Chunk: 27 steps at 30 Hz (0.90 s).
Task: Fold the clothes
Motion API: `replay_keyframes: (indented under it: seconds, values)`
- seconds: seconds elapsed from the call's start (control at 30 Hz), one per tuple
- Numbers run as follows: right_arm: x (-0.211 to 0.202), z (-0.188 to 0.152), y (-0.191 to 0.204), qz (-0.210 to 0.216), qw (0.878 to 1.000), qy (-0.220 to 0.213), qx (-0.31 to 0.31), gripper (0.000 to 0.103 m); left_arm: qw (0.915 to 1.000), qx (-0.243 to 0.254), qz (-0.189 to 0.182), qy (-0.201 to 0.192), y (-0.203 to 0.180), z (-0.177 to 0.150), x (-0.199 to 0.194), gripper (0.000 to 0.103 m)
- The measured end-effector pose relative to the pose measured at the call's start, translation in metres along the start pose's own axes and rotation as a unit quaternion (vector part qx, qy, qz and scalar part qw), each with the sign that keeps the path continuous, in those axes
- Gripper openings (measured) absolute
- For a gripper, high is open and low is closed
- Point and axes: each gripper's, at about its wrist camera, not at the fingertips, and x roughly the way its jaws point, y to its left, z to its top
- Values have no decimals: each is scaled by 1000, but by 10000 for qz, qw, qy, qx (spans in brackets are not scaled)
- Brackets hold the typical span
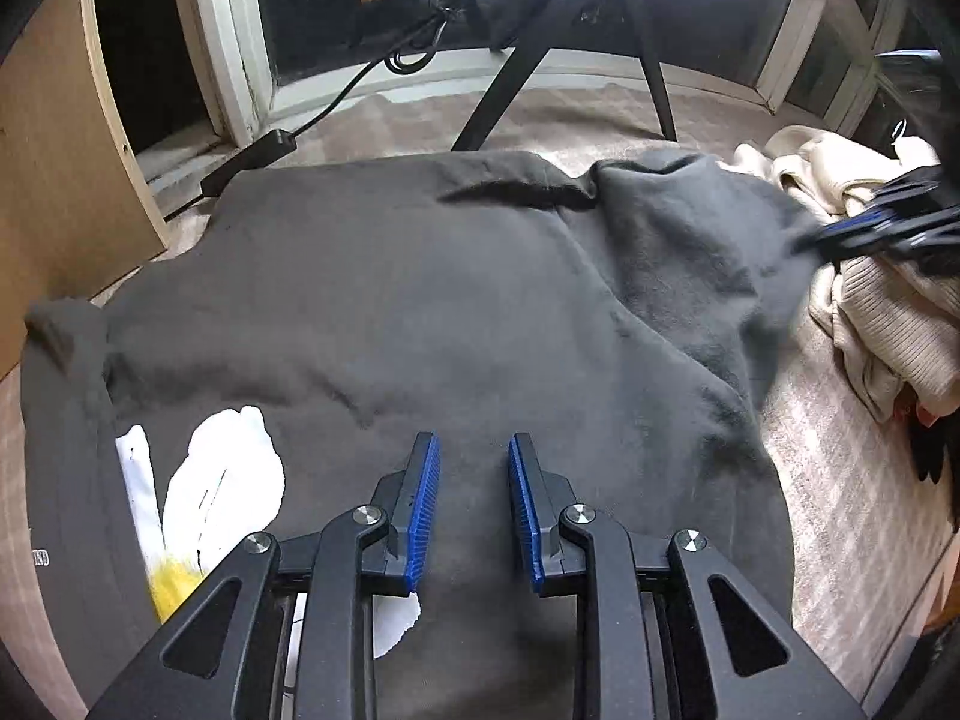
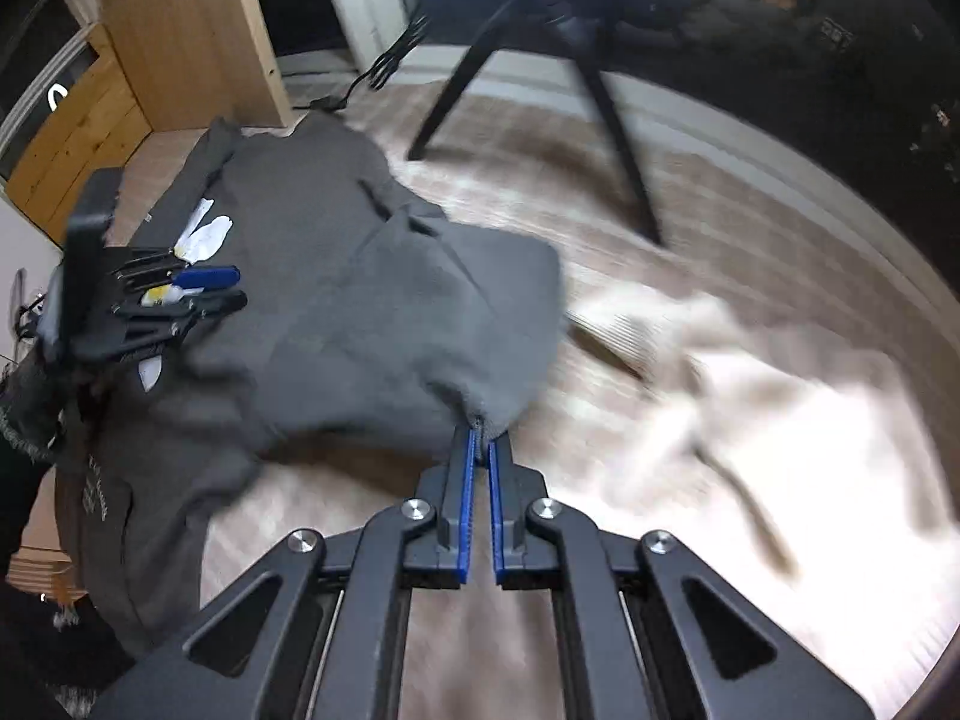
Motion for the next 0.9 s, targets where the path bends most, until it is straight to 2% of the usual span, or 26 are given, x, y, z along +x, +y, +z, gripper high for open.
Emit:
replay_keyframes:
  seconds: [0.03,0.13,0.23,0.3,0.37,0.43,0.5,0.6,0.7,0.8,0.83,0.87,0.9]
  values:
    - [-3,-3,-6,127,9998,4,169,5,10000,-9,-27,-10,1,0,-1,23]
    - [20,-5,-5,-271,9986,412,202,15,9998,-3,-167,-60,-5,0,-5,23]
    - [29,-7,-4,-363,9974,542,308,15,9990,104,-402,-138,-21,0,-14,23]
    - [26,-3,-7,-442,9972,426,423,15,9967,398,-675,-219,-44,0,-25,23]
    - [25,8,-11,-535,9967,255,548,20,9919,734,-966,-366,-71,2,-34,27]
    - [29,22,-15,-612,9960,32,652,38,9862,1047,-1197,-470,-98,7,-33,31]
    - [40,38,-18,-717,9949,-145,695,42,9818,1361,-1235,-485,-124,14,-23,32]
    - [68,63,-22,-895,9939,-279,572,42,9753,1827,-1161,-437,-160,21,-5,32]
    - [91,72,-31,-774,9949,-129,640,42,9699,2172,-1003,-443,-180,25,9,32]
    - [105,76,-32,-750,9958,-84,509,42,9700,2237,-910,-285,-187,27,28,32]
    - [106,77,-31,-732,9962,-131,447,33,9703,2199,-956,-326,-185,28,30,30]
    - [105,77,-31,-658,9968,-157,432,17,9717,2110,-1004,-347,-182,29,30,24]
    - [101,76,-32,-527,9974,-160,469,6,9739,1978,-1055,-351,-178,31,31,18]
